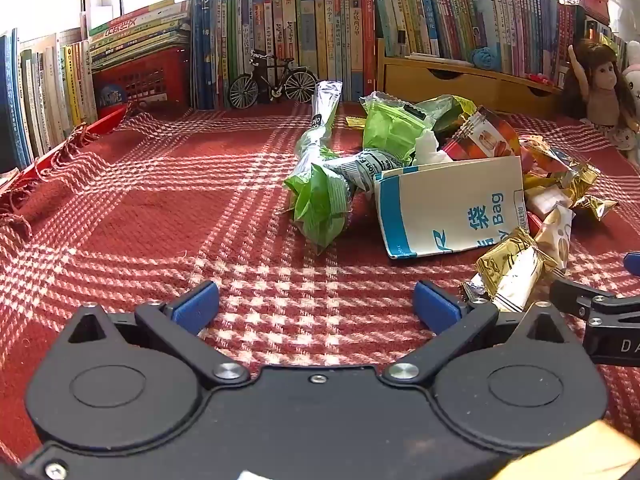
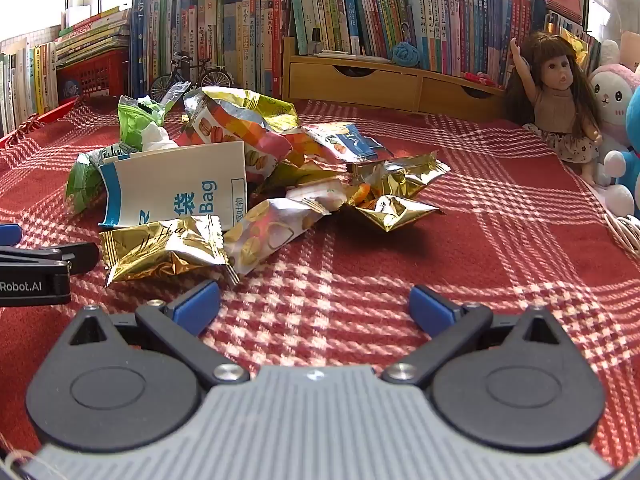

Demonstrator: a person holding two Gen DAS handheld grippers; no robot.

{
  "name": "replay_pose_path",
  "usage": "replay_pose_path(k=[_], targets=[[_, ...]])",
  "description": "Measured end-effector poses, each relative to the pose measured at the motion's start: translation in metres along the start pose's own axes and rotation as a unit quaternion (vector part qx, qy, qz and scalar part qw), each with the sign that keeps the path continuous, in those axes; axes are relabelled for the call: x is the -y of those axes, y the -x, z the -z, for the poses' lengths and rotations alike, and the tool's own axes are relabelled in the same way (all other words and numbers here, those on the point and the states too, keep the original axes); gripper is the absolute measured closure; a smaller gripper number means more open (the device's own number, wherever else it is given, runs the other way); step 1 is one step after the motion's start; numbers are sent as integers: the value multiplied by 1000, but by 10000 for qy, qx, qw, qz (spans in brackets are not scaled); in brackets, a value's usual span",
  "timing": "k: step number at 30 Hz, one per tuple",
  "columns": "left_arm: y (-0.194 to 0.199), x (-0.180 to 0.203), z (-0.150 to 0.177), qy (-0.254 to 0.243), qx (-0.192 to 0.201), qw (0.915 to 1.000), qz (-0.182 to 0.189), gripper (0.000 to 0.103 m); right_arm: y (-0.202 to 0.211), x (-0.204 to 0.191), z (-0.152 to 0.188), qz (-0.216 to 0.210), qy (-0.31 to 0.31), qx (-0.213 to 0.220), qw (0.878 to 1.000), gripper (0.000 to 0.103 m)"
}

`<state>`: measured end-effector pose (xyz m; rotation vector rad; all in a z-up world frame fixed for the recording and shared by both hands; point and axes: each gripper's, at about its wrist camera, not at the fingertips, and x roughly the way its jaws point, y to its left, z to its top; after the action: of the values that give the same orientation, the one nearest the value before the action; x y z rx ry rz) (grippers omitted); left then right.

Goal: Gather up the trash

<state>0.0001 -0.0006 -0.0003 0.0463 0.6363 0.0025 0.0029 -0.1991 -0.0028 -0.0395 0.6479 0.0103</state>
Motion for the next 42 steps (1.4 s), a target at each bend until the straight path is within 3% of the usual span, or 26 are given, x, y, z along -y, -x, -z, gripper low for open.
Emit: replay_pose_path(k=[42], targets=[[0,-2,0,85,29,10000,43,0,1,-2,0,27,35,1,10000,0]])
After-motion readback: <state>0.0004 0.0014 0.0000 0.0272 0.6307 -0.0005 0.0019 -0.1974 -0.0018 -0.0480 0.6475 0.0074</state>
